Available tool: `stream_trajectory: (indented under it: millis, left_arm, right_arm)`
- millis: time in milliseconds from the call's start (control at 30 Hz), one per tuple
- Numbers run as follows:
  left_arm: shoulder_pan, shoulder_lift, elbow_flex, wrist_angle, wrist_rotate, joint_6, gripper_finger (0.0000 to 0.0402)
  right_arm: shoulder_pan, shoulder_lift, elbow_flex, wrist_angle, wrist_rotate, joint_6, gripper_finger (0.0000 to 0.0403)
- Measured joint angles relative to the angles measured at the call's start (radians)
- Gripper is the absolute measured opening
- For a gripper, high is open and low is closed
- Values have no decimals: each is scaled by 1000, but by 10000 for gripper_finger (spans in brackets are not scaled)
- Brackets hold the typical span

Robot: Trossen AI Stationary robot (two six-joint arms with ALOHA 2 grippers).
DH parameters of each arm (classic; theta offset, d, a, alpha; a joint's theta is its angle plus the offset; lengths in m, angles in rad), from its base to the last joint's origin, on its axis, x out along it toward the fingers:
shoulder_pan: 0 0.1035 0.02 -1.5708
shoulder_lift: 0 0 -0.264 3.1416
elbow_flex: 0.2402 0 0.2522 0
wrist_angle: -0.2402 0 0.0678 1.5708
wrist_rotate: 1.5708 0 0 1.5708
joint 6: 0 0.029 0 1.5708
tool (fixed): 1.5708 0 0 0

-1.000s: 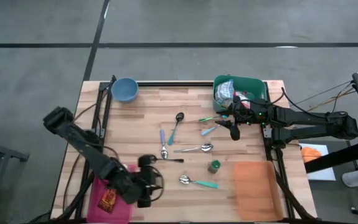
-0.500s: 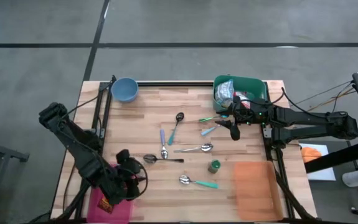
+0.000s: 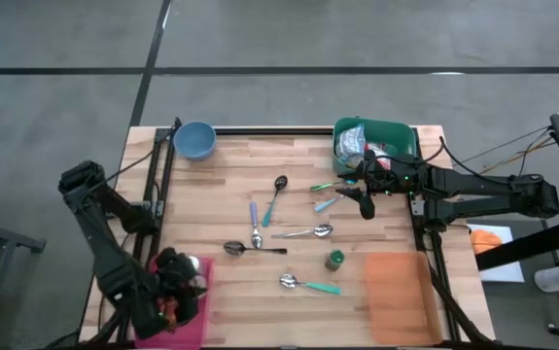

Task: Pick & Place Food Item
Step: Put the brown seasoning bottle into the pink bin

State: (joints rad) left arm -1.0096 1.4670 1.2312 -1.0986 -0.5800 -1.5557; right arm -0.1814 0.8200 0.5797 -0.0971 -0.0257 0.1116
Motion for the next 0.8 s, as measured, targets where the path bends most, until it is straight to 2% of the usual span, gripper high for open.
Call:
stream_trajectory:
  millis: [200, 433, 800]
  left_arm:
    - [-103, 4, -7, -6, -6, -116, 178]
    - [-200, 68, -26, 5, -31, -245, 178]
    - [-233, 202, -5, 107, -56, -259, 178]
  right_arm:
    - [0, 0, 0, 0, 0, 0, 214]
    - [0, 0, 0, 0, 0, 0, 214]
    - [0, 0, 0, 0, 0, 0, 214]
